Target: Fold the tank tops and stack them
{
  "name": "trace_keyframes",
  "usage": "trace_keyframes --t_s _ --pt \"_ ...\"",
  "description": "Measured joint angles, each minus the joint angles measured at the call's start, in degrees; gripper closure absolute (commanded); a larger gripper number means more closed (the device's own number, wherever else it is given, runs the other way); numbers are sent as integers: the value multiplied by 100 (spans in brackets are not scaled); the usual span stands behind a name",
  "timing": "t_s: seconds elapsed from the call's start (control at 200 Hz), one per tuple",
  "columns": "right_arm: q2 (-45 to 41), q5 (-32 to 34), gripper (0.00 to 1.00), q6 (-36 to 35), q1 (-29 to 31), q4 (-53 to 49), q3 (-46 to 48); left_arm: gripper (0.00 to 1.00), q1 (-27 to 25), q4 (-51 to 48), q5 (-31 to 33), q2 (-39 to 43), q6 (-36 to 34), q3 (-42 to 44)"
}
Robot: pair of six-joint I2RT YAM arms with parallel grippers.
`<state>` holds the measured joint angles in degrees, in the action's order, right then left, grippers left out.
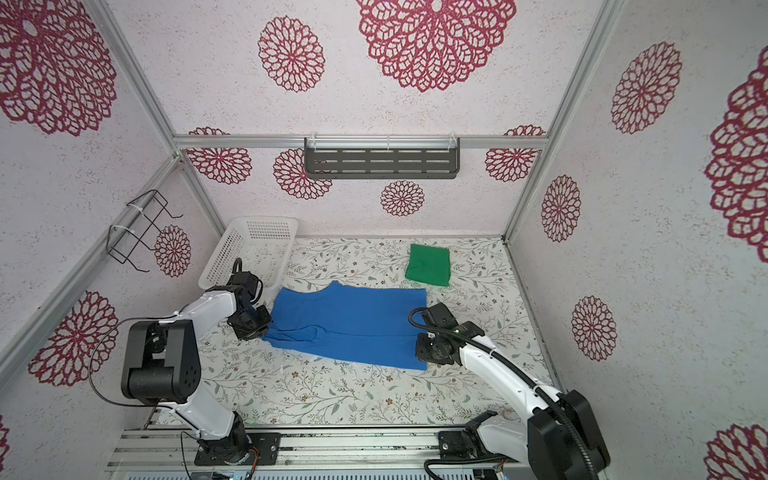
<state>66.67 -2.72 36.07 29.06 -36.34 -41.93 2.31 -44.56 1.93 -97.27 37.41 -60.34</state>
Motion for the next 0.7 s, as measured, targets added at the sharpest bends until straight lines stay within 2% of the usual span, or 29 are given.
trace_keyframes --t_s 0.17,0.31,0.395,0.54,0.701 --pt "-63 85 68 -2 0 4 7 47 87 -68 37 114 -55 -157" --pt "-55 98 68 -4 0 9 9 45 87 -280 133 697 -98 -157" --pt "-20 98 68 -7 0 9 9 46 87 -420 188 1161 -94 -136" --pt "63 98 68 -11 0 11 7 55 79 -422 42 1987 57 348" --pt "160 96 68 -11 11 17 4 61 13 -334 -282 2120 286 951"
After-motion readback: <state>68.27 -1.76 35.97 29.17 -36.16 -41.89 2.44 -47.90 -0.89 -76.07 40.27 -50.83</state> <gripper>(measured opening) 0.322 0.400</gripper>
